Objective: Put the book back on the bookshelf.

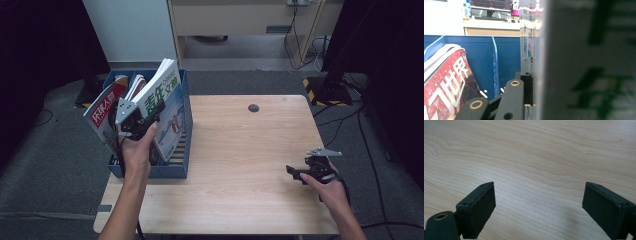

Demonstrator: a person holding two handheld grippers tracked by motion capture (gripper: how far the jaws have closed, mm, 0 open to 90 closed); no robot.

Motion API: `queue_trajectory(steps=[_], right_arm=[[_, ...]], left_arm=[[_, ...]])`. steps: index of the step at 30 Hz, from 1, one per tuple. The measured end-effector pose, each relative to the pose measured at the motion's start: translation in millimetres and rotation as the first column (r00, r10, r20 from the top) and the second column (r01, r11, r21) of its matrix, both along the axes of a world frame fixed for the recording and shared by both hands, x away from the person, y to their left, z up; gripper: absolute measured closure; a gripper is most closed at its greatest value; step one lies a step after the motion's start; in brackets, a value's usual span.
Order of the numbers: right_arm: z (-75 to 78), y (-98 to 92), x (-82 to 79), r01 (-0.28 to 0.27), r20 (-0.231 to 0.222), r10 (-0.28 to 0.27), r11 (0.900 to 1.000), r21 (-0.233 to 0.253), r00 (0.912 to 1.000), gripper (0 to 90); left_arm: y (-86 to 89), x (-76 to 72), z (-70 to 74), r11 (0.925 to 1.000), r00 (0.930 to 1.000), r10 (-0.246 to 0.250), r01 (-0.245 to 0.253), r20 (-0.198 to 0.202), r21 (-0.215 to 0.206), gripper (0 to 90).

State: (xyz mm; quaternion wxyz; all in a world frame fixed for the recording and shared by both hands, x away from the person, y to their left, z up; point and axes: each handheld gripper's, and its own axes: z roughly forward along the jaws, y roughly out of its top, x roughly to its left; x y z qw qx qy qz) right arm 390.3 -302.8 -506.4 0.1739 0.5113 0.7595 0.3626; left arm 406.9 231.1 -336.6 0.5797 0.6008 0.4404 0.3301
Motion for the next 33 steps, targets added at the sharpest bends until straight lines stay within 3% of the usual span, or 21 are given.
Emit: queue_trajectory(steps=[21, 33], right_arm=[[-0.3, 1.7, 0.5, -0.007, -0.002, 0.007, 1.0, -0.001, 1.0, 11.7], [1.4, -1.7, 0.2, -0.006, 0.006, 0.006, 1.0, -0.004, 1.0, 11.9]], left_arm=[[-1.9, 9.1, -2.2, 0.9999, 0.9998, -0.009, 0.009, 0.018, -0.011, 73.6], [-3.7, 13.7, -7.1, 1.0, 1.0, -0.003, 0.003, 0.007, -0.007, 73.6]])
